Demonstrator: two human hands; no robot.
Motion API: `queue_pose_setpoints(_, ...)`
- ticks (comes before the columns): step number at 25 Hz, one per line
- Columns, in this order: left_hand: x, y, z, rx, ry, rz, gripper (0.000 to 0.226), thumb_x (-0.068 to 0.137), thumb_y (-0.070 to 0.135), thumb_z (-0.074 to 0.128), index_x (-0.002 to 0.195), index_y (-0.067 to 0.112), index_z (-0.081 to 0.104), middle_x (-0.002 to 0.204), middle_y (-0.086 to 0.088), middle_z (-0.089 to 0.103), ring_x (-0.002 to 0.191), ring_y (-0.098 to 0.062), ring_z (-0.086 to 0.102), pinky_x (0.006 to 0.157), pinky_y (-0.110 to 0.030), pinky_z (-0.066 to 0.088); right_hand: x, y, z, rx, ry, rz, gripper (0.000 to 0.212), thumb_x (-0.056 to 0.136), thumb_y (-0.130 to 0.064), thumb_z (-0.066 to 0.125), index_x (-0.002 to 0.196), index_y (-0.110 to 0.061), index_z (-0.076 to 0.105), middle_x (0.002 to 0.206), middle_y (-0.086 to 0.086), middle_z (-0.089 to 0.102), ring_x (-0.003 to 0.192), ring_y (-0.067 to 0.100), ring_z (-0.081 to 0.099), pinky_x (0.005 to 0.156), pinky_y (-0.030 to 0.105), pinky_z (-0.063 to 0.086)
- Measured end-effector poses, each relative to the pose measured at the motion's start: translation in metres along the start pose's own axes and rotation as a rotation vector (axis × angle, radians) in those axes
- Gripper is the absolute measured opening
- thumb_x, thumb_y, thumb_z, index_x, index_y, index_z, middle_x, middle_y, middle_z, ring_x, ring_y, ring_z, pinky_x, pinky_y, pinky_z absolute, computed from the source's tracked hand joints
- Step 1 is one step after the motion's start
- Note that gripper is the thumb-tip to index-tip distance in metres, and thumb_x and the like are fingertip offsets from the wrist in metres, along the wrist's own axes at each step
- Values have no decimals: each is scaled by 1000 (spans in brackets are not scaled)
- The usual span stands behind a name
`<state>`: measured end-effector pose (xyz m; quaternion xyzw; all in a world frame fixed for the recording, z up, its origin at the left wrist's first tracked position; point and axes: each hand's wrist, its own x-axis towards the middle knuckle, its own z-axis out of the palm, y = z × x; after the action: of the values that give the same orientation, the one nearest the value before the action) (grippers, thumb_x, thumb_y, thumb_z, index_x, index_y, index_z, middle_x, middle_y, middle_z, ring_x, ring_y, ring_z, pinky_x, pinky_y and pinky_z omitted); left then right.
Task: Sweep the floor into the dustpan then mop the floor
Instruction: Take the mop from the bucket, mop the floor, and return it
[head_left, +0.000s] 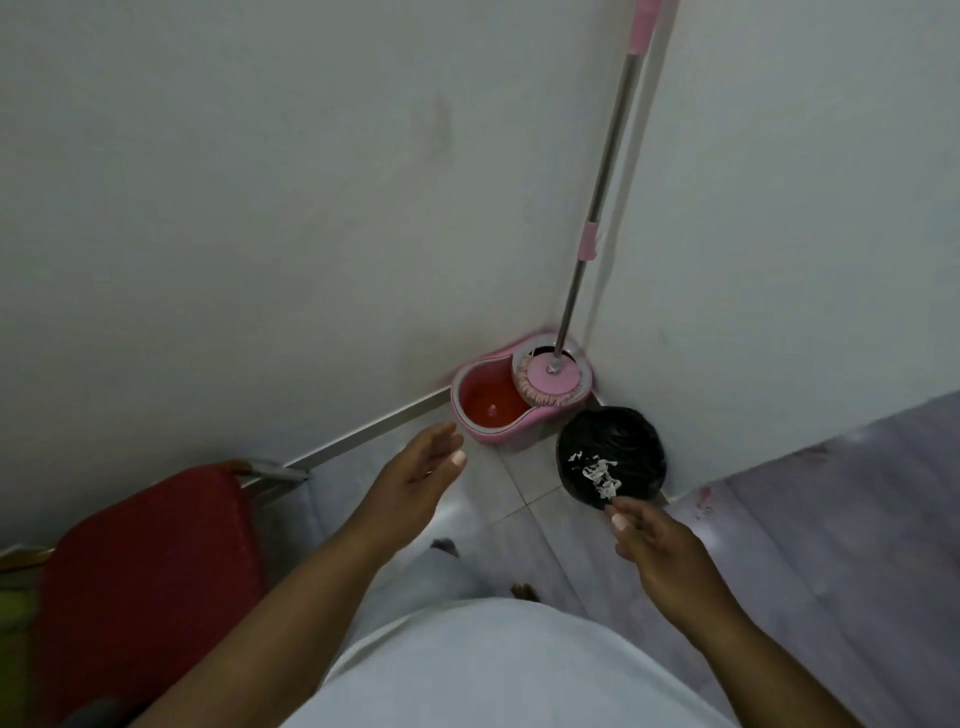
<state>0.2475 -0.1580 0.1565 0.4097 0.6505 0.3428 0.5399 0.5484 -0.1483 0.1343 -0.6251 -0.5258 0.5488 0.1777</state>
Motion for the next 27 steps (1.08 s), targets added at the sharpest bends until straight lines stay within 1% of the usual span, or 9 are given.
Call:
queue_pose_setpoints(2, 26, 4, -8, -39, 6, -34, 45, 91, 39, 59, 135, 34, 48, 132, 11, 58, 117, -1, 56, 91, -20, 48, 35, -22, 0, -6, 13, -4, 32, 95, -35, 55, 126, -27, 59, 119, -8, 64, 109, 9, 61, 96, 29, 47)
queue_pose_setpoints(4, 56, 4, -17, -11, 11, -55, 42, 95, 29, 57, 136, 30, 48, 131, 9, 59, 117, -3, 56, 101, -26, 45, 74, -47, 3, -1, 28, -24, 33, 95, -31, 55, 126, -23, 59, 119, -6, 64, 110, 11, 61, 101, 35, 46)
queue_pose_setpoints(8, 122, 9, -45, 42, -48, -100, 36, 96, 27, 57, 130, 37, 49, 126, 13, 60, 112, 5, 55, 91, -11, 41, 152, -97, 9, -26, 70, -15, 36, 96, -36, 54, 129, -24, 58, 121, -7, 64, 108, 13, 62, 100, 38, 47)
queue_pose_setpoints(12, 186, 30, -78, 30, -101, -121, 35, 95, 24, 59, 127, 33, 52, 121, 14, 62, 111, 3, 58, 90, -11, 44, 222, -156, 9, -15, 105, -22, 36, 95, -38, 55, 128, -25, 58, 122, -5, 64, 110, 14, 62, 101, 42, 47)
queue_pose_setpoints(15, 228, 47, -98, 56, -146, -120, 36, 95, 21, 60, 127, 32, 50, 120, 13, 61, 107, 7, 59, 81, -4, 45, 273, -189, 4, -60, 170, -41, 32, 95, -41, 54, 125, -31, 58, 121, -5, 65, 108, 16, 63, 98, 45, 49)
queue_pose_setpoints(18, 268, 62, -112, 89, -148, -131, 38, 95, 24, 60, 130, 30, 50, 121, 11, 61, 109, 4, 57, 76, 0, 42, 324, -214, -11, -49, 262, -27, 33, 94, -36, 55, 124, -24, 59, 120, 2, 65, 105, 21, 64, 97, 48, 49)
queue_pose_setpoints(22, 309, 79, -111, 128, -178, -128, 36, 95, 27, 58, 130, 32, 48, 114, 19, 58, 94, 23, 52, 70, 5, 39, 386, -244, -46, -69, 343, -35, 34, 94, -37, 54, 122, -18, 60, 117, 8, 65, 103, 28, 63, 97, 50, 47)
queue_pose_setpoints(25, 334, 91, -96, 135, -170, -143, 31, 96, 24, 58, 124, 34, 48, 108, 24, 55, 85, 28, 53, 68, 6, 38, 434, -261, -73, -234, 407, -31, 41, 94, -38, 51, 124, -12, 58, 126, 12, 61, 114, 30, 56, 101, 37, 40)
queue_pose_setpoints(27, 352, 105, -86, 145, -198, -135, 28, 96, 28, 57, 120, 40, 49, 108, 25, 58, 89, 26, 55, 68, 5, 40, 460, -273, -89, -280, 452, -18, 48, 95, -40, 52, 133, -11, 51, 133, 9, 57, 119, 26, 53, 97, 27, 35)
